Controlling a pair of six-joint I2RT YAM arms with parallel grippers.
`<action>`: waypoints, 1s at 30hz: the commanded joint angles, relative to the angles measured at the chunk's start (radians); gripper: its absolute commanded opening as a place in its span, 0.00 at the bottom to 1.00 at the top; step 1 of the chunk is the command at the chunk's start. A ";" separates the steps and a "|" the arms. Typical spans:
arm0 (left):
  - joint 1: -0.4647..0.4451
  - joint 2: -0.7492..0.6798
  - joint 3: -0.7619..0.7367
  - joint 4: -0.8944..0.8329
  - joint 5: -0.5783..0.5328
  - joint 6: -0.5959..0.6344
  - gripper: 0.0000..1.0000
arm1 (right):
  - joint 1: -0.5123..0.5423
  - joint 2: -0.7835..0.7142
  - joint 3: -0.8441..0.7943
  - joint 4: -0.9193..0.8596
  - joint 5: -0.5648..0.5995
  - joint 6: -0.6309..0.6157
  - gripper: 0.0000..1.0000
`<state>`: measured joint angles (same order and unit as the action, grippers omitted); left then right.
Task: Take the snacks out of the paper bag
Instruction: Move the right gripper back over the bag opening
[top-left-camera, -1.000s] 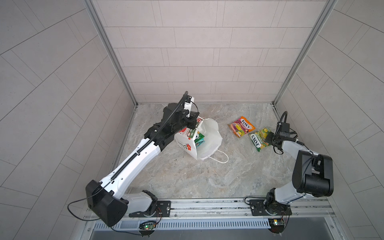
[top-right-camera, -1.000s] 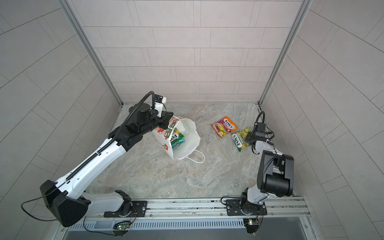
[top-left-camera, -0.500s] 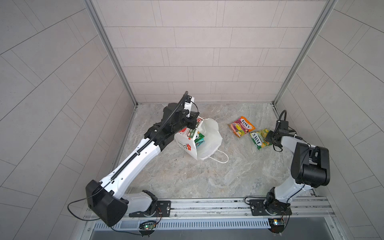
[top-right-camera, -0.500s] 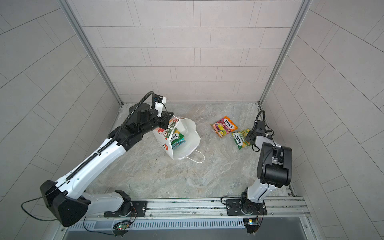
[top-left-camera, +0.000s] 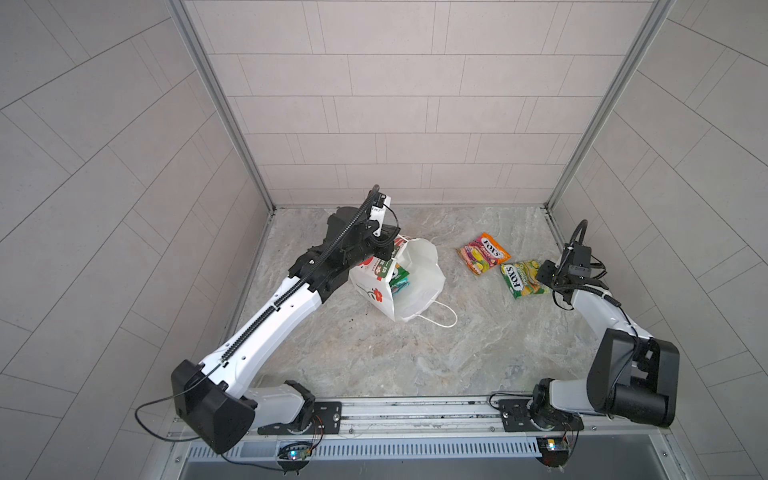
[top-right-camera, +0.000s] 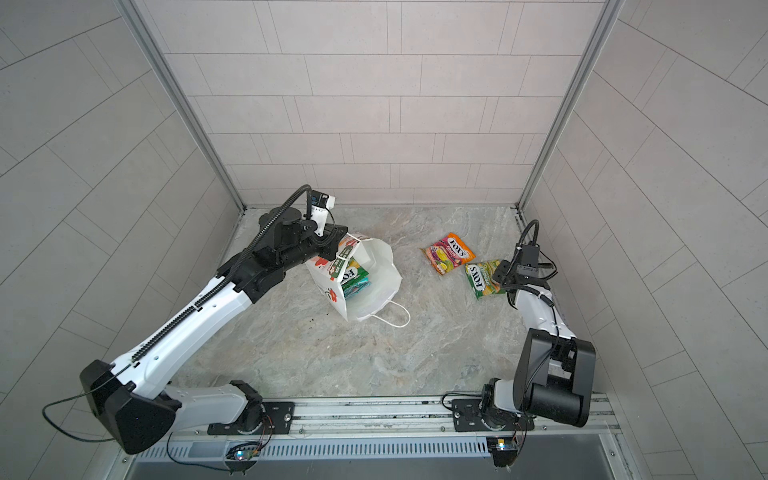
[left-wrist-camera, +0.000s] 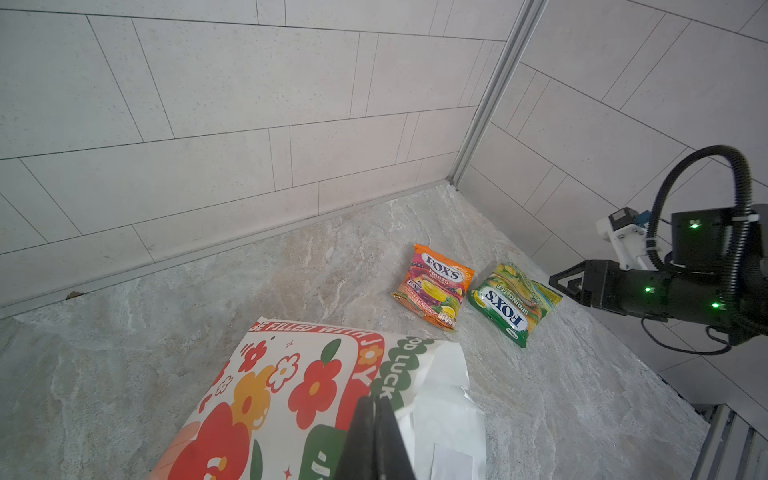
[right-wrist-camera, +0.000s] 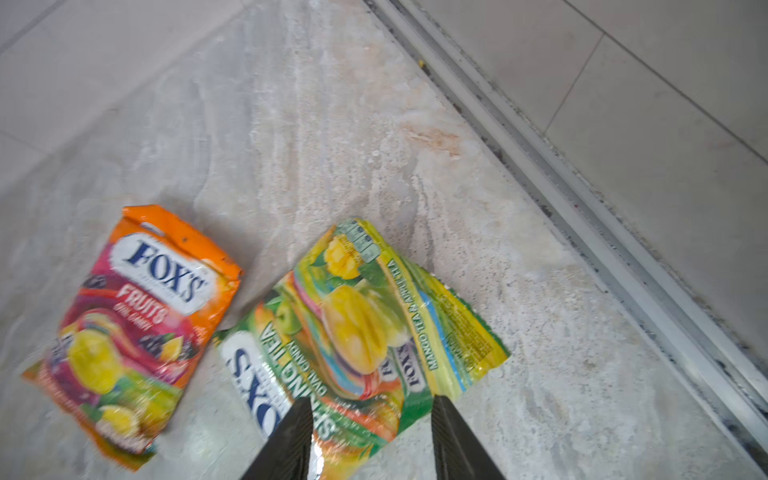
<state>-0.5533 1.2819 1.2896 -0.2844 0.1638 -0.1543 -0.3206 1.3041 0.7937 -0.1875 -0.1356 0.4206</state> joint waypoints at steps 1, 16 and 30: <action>-0.005 -0.024 0.003 -0.031 0.011 0.043 0.00 | 0.017 -0.093 -0.019 -0.046 -0.154 -0.004 0.48; -0.003 -0.061 -0.047 -0.015 0.058 0.033 0.00 | 0.511 -0.343 -0.038 0.036 -0.367 0.129 0.53; -0.002 -0.053 -0.051 -0.014 0.049 0.015 0.00 | 0.973 -0.187 0.013 0.137 -0.216 0.158 0.48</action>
<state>-0.5571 1.2358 1.2449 -0.3115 0.2184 -0.1303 0.6102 1.0813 0.7700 -0.0807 -0.3935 0.5636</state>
